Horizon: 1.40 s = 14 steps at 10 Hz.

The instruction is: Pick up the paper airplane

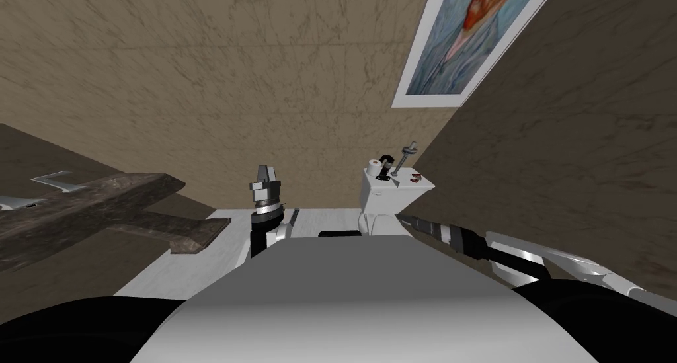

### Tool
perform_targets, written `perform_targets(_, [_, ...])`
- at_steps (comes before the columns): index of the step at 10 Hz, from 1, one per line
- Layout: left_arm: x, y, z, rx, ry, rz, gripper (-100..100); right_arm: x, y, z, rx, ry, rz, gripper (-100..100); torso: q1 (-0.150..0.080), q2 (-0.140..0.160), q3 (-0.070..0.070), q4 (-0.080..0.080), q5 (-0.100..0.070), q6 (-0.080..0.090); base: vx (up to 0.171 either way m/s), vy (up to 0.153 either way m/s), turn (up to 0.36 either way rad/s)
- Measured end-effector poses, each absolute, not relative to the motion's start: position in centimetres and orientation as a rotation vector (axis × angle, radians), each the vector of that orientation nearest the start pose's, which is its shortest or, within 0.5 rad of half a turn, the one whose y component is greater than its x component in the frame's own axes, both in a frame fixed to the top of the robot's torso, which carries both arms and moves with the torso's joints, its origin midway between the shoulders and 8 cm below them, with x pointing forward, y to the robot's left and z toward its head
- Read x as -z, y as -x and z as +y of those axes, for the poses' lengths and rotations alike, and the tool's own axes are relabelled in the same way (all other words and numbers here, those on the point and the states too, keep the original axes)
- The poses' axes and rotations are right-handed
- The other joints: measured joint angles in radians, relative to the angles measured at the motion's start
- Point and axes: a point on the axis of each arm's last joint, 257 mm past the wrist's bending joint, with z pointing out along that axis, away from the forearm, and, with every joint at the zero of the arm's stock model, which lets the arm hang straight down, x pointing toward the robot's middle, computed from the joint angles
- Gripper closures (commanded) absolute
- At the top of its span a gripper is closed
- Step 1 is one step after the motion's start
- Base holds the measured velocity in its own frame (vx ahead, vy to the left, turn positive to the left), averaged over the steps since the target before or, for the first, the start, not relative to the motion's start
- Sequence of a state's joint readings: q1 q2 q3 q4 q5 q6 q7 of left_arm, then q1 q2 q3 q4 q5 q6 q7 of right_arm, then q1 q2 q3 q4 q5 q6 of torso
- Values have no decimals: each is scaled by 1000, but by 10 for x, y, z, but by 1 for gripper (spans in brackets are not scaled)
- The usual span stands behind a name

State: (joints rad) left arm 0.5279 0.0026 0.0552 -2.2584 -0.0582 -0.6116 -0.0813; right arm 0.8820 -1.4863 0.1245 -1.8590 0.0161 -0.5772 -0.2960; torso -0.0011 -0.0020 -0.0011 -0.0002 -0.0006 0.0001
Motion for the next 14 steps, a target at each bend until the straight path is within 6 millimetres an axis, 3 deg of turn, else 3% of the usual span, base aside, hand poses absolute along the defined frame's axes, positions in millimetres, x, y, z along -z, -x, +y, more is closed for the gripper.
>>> perform_targets(5, [-27, -325, 288, 1142, 526, 624, 0, 288, -225, -399, -846, -265, 2487, -100, 0, 0, 0, 0, 0, 0, 14, -14, 75])
perform_targets(14, [-27, -325, 288, 1142, 526, 624, 0, 280, -239, -468, -570, -72, 2687, -100, 2, 0, 0, 0, 0, 0, 10, -3, 89])
